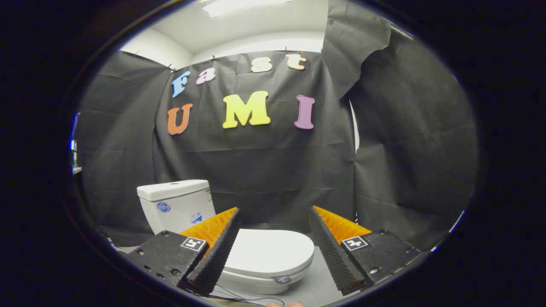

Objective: Open the toilet lid.

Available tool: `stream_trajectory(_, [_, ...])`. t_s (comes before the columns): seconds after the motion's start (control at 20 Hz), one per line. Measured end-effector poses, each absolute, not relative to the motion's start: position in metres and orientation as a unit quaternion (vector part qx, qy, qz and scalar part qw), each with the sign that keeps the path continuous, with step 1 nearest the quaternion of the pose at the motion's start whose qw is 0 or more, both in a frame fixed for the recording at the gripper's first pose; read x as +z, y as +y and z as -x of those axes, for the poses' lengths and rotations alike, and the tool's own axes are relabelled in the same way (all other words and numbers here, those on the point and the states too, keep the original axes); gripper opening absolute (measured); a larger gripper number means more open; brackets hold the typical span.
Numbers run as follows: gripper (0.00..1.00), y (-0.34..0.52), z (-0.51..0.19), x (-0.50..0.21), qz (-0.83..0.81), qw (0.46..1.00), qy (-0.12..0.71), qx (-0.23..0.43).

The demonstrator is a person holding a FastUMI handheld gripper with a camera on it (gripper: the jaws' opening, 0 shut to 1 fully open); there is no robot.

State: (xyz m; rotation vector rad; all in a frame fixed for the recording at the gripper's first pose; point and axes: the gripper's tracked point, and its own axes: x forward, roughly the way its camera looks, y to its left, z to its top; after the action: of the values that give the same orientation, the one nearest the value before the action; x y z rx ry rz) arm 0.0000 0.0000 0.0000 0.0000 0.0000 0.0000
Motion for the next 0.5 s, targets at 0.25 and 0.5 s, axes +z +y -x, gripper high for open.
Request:
stream_trajectory(0.25, [1.00, 0.0004, -0.0017, -0.0026, 0.003, 1.000, 0.003, -0.001])
stream_trajectory(0.5, [1.00, 0.0010, -0.0015, -0.0015, 0.012, 1.000, -0.002, -0.001])
